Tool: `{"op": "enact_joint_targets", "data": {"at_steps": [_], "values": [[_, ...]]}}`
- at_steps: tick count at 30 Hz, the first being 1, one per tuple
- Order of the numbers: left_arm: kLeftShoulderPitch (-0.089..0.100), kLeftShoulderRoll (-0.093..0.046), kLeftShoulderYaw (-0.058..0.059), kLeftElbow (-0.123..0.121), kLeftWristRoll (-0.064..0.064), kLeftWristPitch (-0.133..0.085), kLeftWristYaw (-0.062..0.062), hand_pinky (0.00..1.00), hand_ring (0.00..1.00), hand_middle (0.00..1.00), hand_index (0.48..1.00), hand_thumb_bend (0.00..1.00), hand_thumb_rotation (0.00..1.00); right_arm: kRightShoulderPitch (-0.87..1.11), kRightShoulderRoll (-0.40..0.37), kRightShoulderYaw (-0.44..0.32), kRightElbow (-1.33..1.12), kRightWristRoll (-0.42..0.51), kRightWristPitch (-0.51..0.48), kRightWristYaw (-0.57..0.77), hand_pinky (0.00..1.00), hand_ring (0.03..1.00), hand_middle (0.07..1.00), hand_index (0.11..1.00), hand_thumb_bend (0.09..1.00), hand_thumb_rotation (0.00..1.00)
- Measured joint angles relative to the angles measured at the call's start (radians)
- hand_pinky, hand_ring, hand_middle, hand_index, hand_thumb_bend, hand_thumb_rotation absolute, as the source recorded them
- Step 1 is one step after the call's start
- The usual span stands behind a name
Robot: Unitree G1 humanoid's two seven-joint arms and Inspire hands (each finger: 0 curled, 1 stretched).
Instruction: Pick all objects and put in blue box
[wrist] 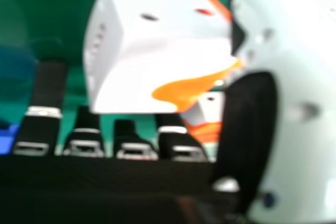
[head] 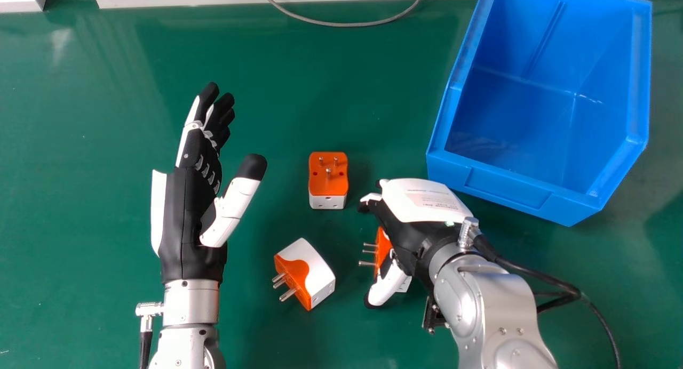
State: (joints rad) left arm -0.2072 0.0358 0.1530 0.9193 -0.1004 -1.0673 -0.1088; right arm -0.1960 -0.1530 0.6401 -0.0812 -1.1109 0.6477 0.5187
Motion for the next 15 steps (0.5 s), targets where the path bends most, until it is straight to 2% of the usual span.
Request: {"op": "enact_joint_targets", "data": {"at_steps": [5,7,8,9,10,11,12,14,15], "values": [[0.0,-0.001,0.0,-0.002,0.001,0.0,0.001,0.95,0.92,0.91,0.916,0.96,0.66,0.018,-0.005,0.012,-0.005,-0.022,-0.012,-0.021,0.62,0.891,0.945,0.814,0.538,0.02],[0.0,-0.001,0.0,-0.002,0.001,0.001,0.001,0.95,0.92,0.91,0.916,0.96,0.66,0.02,-0.017,0.018,-0.005,-0.027,-0.032,-0.026,0.62,0.854,0.917,0.805,0.508,0.06],[0.0,-0.001,0.0,-0.002,0.001,0.001,0.001,0.95,0.92,0.91,0.916,0.96,0.66,0.021,-0.019,0.018,-0.006,-0.028,-0.035,-0.028,0.56,0.776,0.832,0.79,0.514,0.05],[0.0,-0.001,0.0,-0.002,0.0,0.001,0.0,0.95,0.92,0.91,0.916,0.96,0.66,0.022,-0.019,0.018,-0.009,-0.028,-0.038,-0.035,0.56,0.776,0.832,0.79,0.514,0.05],[0.0,-0.001,0.0,-0.002,0.0,0.001,0.0,0.95,0.92,0.91,0.915,0.96,0.66,0.032,-0.022,0.016,-0.011,-0.03,-0.046,-0.051,0.52,0.718,0.764,0.774,0.52,0.04],[0.0,-0.001,0.0,-0.002,0.0,0.001,0.0,0.95,0.92,0.91,0.915,0.96,0.66,0.04,-0.029,0.016,-0.016,-0.033,-0.054,-0.069,0.52,0.718,0.764,0.774,0.52,0.04],[0.0,-0.001,0.0,-0.002,0.0,0.001,0.0,0.95,0.92,0.91,0.916,0.96,0.66,0.045,-0.035,0.016,-0.018,-0.034,-0.06,-0.078,0.49,0.679,0.709,0.757,0.524,0.03],[0.0,-0.001,0.0,-0.002,0.0,0.004,0.0,0.95,0.92,0.91,0.916,0.96,0.66,0.05,-0.038,0.013,-0.023,-0.042,-0.066,-0.094,0.49,0.679,0.709,0.757,0.524,0.03],[0.0,-0.001,0.0,-0.002,0.0,0.005,0.0,0.95,0.92,0.91,0.917,0.96,0.66,0.052,-0.041,0.012,-0.024,-0.043,-0.068,-0.094,0.46,0.643,0.666,0.742,0.527,0.02]]}}
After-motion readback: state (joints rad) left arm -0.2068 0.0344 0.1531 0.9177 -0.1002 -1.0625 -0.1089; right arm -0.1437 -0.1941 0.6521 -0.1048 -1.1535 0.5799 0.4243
